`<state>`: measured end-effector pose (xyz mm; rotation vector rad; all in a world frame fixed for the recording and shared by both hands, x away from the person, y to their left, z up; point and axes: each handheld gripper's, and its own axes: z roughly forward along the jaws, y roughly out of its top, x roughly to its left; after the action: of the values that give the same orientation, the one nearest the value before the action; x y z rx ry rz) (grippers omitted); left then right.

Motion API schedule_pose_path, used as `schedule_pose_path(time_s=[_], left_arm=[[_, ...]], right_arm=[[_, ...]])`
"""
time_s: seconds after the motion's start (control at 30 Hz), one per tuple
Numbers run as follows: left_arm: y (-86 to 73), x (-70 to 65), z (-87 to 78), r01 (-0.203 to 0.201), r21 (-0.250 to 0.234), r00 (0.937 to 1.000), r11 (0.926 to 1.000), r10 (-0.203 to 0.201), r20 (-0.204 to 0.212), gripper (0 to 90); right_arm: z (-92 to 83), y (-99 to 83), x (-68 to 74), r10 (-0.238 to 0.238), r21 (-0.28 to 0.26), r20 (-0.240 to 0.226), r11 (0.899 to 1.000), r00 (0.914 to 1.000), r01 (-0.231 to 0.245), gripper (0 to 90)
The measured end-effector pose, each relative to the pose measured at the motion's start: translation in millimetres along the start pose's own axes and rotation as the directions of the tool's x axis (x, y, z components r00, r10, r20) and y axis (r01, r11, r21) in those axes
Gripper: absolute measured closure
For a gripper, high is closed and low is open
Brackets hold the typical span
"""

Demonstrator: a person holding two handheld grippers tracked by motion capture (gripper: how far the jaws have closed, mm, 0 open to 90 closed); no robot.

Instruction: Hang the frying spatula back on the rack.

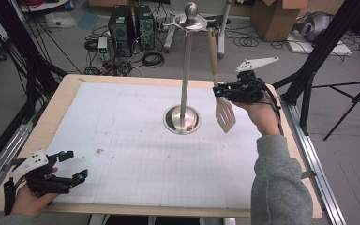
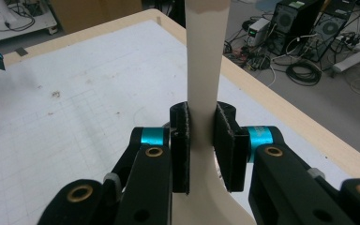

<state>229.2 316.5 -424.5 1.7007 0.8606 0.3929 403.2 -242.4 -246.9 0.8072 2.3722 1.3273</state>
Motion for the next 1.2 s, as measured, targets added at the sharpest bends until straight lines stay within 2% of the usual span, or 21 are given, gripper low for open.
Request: schedule_pose_path(time_s=[0.67,0.8,0.83,0.93,0.97,1.03,1.1,1.13,1.2], left_arm=[[-1.2,-0.8,-1.5,0.000,0.002,1.0000,1.0000,0.000,-0.005,2.0],[-1.1,-1.0,-1.5,0.000,0.000,1.0000,1.0000,0.000,-0.006,2.0],[-1.1,-0.9,-1.5,-0.001,0.001,1.0000,1.0000,0.001,-0.006,2.0],[-1.2,-1.3,-1.4,-0.003,0.004,1.0000,1.0000,0.003,-0.006,2.0],[-1.2,-1.3,-1.5,-0.004,0.005,1.0000,1.0000,0.004,-0.005,2.0],[-1.1,-1.3,-1.4,-0.004,0.005,1.0000,1.0000,0.004,-0.006,2.0],[-0.9,-1.2,-1.3,-0.003,0.005,1.0000,1.0000,0.003,-0.006,2.0],[-0.9,-1.3,-1.1,-0.001,0.003,1.0000,1.0000,0.001,-0.006,2.0],[-0.9,-1.4,-0.2,-0.001,0.005,1.0000,1.0000,0.001,-0.005,2.0]], right_arm=[[8.8,1.2,1.2,0.007,0.000,0.007,1.000,0.9999,-0.007,74.8],[8.4,0.4,2.0,0.005,0.006,0.023,1.000,0.9997,-0.005,59.4],[8.4,0.4,2.0,0.005,0.006,0.023,1.000,0.9997,-0.005,59.4],[6.7,-3.6,1.6,0.005,-0.028,0.030,1.000,0.9995,-0.004,50.1],[6.5,-7.3,1.3,0.001,-0.049,0.026,0.999,0.9997,0.001,42.9],[6.4,-8.3,1.1,-0.003,-0.053,0.025,0.999,0.9997,0.004,40.4],[5.7,-11.5,0.0,0.016,-0.054,0.017,0.998,0.9997,-0.015,30.4],[5.7,-11.5,0.0,0.016,-0.054,0.017,0.998,0.9997,-0.015,30.4],[3.3,-11.9,0.2,0.014,-0.062,0.020,0.998,0.9997,-0.013,23.4]])
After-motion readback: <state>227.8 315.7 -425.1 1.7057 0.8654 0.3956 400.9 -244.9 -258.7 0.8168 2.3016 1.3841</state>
